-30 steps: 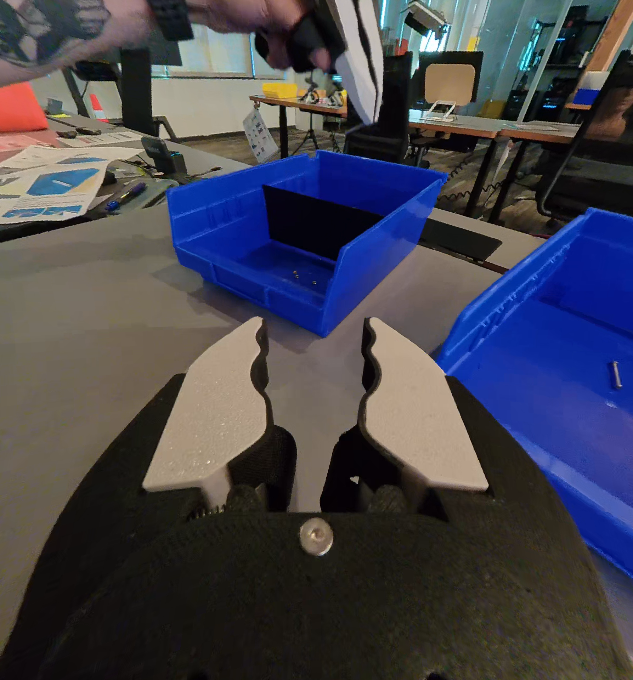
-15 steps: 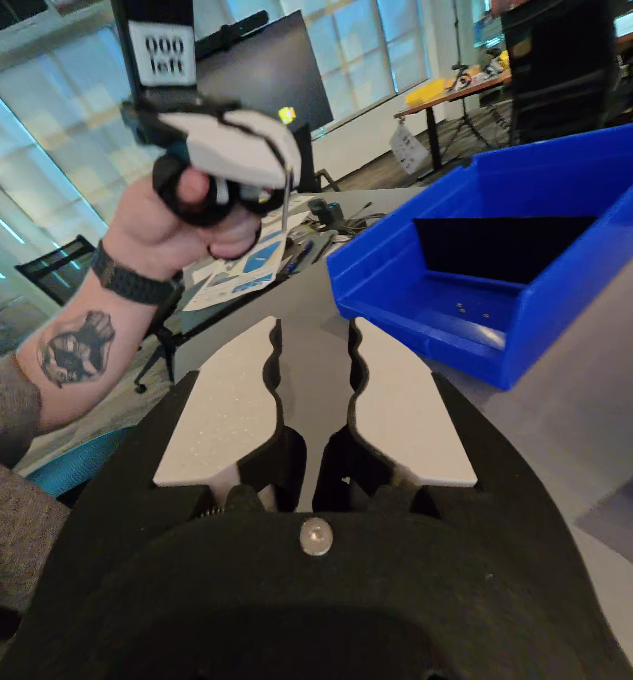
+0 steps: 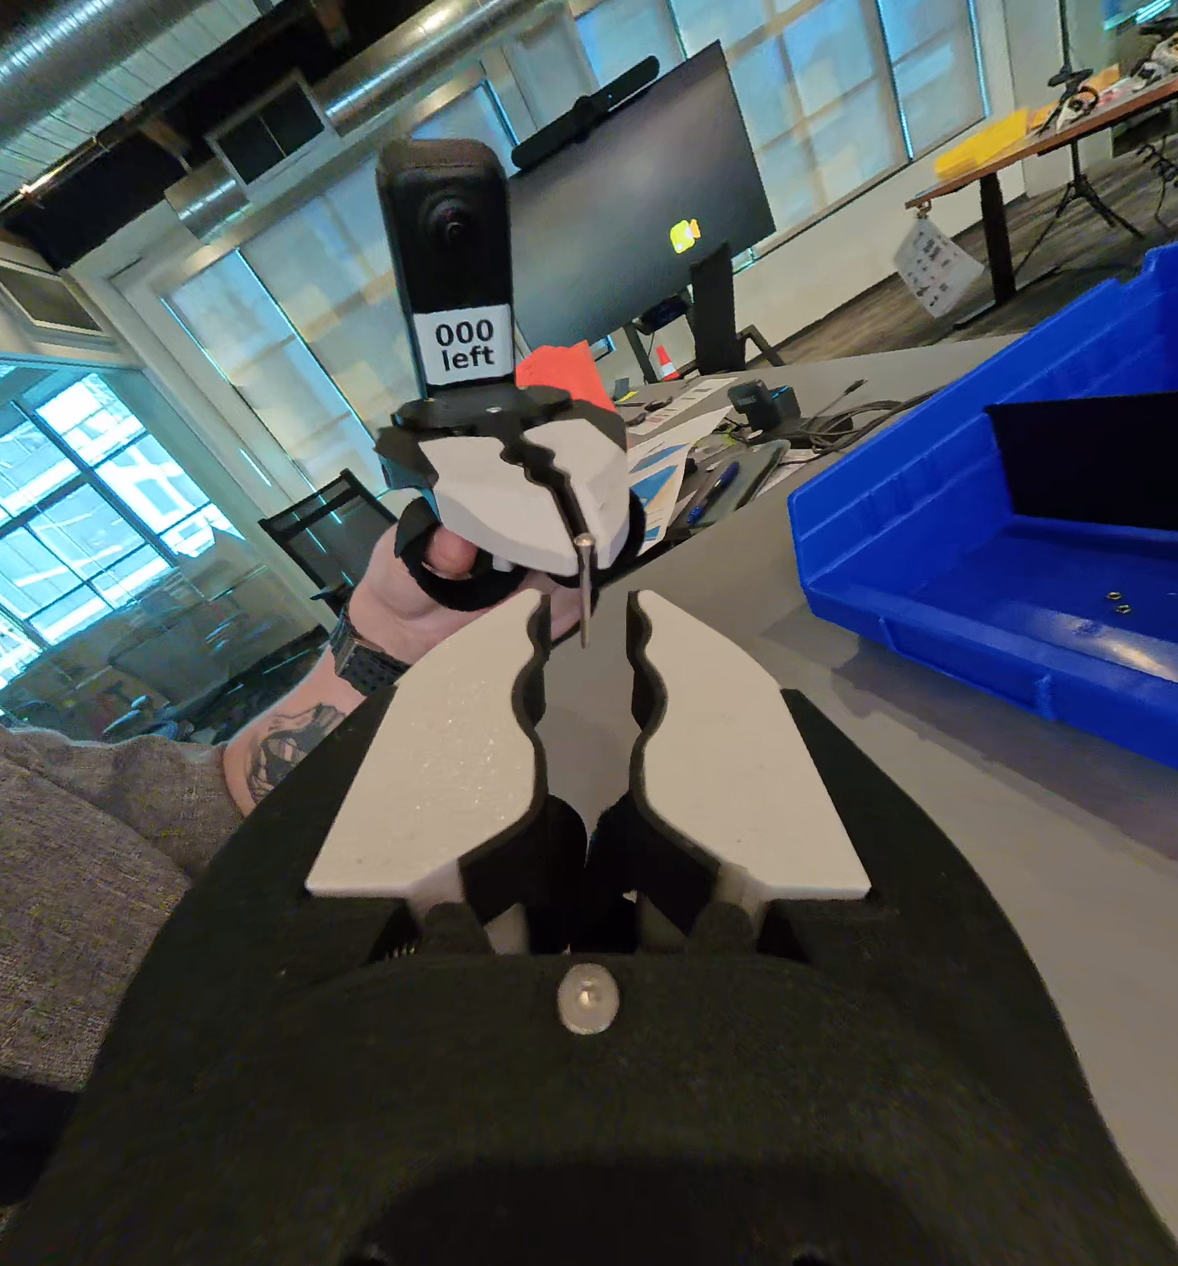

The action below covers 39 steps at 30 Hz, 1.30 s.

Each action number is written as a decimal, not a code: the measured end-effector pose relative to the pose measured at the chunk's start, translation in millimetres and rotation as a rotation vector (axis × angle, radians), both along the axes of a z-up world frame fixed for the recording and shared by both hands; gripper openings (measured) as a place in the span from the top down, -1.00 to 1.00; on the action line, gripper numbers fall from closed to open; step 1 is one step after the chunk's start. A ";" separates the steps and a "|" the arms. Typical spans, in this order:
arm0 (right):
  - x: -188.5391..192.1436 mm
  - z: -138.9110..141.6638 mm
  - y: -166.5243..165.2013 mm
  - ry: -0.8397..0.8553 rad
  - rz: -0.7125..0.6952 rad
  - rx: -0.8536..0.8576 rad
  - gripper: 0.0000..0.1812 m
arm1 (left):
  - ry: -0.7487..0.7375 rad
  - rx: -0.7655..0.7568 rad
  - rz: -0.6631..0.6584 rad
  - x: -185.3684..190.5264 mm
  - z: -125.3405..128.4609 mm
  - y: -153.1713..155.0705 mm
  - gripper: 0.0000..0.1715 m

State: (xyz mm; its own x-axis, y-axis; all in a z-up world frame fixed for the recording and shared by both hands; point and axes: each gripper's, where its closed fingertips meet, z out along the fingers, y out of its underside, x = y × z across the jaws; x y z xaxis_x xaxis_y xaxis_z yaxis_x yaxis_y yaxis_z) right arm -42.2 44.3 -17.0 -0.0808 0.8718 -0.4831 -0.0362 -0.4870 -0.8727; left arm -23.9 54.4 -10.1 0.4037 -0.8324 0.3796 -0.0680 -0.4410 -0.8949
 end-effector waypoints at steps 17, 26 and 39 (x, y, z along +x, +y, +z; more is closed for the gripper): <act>3.9 -0.6 1.6 -0.007 -0.001 0.007 0.98 | -0.078 0.021 0.001 8.4 1.5 1.4 0.95; 15.7 5.1 9.3 0.052 0.028 -0.149 0.98 | -0.017 0.232 0.091 6.3 10.1 2.8 0.65; 24.4 -20.9 18.8 0.006 0.223 -0.673 0.98 | 0.391 0.691 0.140 0.7 -30.7 -6.1 0.73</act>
